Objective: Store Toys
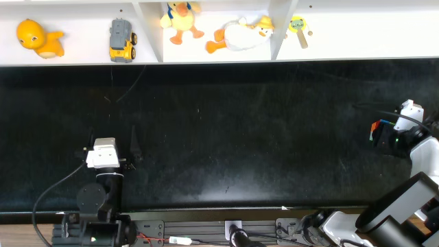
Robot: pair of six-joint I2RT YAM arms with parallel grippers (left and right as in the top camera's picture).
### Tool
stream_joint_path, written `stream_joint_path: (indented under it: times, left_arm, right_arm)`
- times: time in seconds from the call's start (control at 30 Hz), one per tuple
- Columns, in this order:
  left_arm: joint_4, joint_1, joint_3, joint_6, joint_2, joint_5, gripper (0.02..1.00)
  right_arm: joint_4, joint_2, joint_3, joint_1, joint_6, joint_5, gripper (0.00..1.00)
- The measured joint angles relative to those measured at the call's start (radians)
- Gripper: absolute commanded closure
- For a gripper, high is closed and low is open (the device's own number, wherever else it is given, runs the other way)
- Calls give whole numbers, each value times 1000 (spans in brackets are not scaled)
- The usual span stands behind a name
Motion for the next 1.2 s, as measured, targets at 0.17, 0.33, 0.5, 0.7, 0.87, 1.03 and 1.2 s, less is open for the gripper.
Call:
stream_joint_path:
  times: [0.17, 0.33, 0.5, 0.7, 0.87, 1.03, 1.2]
  left_arm:
    - [0, 0, 0, 0, 0, 0, 23]
    - [0, 0, 0, 0, 0, 0, 20]
    - [0, 0, 0, 0, 0, 0, 20]
    - [0, 0, 0, 0, 0, 0, 23]
    - [0, 0, 0, 0, 0, 0, 20]
    - [0, 0, 0, 0, 0, 0, 20]
    - [0, 0, 0, 0, 0, 0, 20]
  right_arm:
    - [15, 0, 0, 0, 13, 1, 533]
    - [19, -9, 0, 1, 27, 1, 549]
    - [19, -69, 0, 33, 48, 2, 531]
    - [8, -125, 21, 164, 101, 17, 535]
    - [4, -125, 105, 256, 160, 43, 538]
    - [7, -115, 230, 291, 204, 60, 518]
    - [2, -26, 381, 296, 238, 68, 522]
